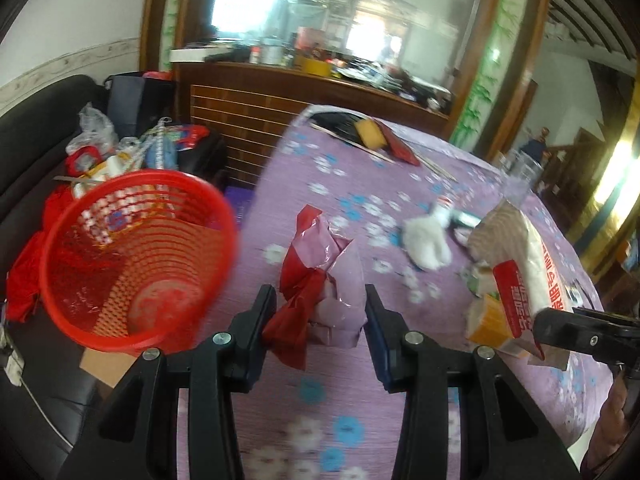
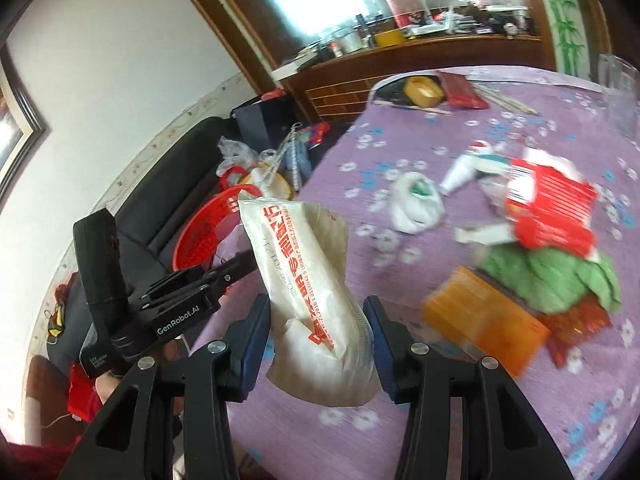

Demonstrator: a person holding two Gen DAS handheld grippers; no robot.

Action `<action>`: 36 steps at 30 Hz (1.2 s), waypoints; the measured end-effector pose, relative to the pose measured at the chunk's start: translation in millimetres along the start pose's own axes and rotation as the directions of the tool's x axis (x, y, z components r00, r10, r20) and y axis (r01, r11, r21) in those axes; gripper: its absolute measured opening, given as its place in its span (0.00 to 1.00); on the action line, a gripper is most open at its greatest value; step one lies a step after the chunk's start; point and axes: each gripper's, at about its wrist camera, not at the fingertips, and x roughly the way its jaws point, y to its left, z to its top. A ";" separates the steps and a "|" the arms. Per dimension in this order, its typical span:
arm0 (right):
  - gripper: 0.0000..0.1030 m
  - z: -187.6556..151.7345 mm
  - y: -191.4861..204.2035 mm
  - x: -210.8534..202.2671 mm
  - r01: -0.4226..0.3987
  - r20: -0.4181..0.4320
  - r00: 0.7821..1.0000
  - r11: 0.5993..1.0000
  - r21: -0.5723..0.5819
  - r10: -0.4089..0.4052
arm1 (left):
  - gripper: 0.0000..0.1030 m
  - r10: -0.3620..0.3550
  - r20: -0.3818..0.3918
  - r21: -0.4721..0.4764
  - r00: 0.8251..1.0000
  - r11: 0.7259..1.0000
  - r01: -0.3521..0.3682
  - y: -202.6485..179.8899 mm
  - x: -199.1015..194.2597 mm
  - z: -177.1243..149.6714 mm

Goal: Collect trash
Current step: 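Carry the wrapper and white bag over the red basket and open both grippers, then move both empty grippers back over the table toward the remaining trash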

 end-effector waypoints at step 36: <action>0.54 98.2 117.3 222.4 -0.165 -0.194 0.967 0.986 0.017 0.165 | 0.57 0.203 -0.057 -0.176 0.977 0.962 -0.210 151.3 25.7 22.5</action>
